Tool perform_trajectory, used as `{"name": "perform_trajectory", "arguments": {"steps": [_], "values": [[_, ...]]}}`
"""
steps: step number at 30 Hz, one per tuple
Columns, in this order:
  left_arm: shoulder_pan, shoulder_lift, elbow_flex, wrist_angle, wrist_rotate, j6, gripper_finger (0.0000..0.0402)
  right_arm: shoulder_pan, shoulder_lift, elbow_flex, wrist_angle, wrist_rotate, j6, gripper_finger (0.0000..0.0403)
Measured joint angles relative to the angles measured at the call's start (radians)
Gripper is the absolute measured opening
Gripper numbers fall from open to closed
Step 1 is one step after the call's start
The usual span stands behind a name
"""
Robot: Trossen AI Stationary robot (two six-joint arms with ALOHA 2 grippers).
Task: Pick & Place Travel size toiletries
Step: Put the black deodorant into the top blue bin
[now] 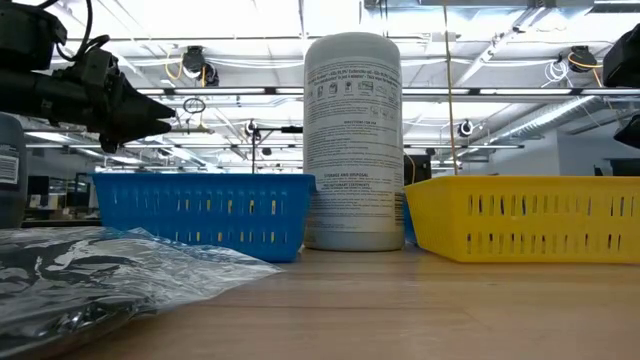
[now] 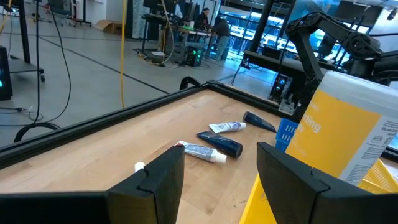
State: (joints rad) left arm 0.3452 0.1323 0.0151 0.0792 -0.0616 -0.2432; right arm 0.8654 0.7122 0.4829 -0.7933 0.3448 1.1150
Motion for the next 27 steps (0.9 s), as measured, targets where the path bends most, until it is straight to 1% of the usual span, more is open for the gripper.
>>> {"name": "perform_trajectory", "arguments": {"steps": [3,6,12,17,20,24,27], "values": [[0.000,0.000,0.000,0.000,0.000,0.000,0.0200,0.000,0.001,0.015,-0.007,0.005,-0.012,0.0105],[0.000,0.000,0.000,0.000,0.000,0.000,0.0200,-0.005,0.002,0.039,-0.016,0.035,-0.033,0.0102],[0.000,0.000,0.000,0.001,0.000,-0.003,0.0200,-0.055,0.001,0.101,-0.029,0.083,-0.114,0.0101],[0.000,0.000,0.000,0.001,0.000,-0.048,0.0200,-0.122,0.001,0.181,-0.018,0.122,-0.231,0.0098],[0.000,0.000,0.000,0.000,0.009,-0.082,0.0200,-0.166,0.006,0.232,0.029,0.130,-0.328,0.0098],[0.000,0.000,0.000,0.000,0.037,-0.134,0.0200,-0.230,0.044,0.274,0.128,0.152,-0.477,0.0096],[0.000,0.000,0.000,0.000,0.061,-0.145,0.0200,-0.289,0.098,0.306,0.151,0.151,-0.551,0.0096]]}}
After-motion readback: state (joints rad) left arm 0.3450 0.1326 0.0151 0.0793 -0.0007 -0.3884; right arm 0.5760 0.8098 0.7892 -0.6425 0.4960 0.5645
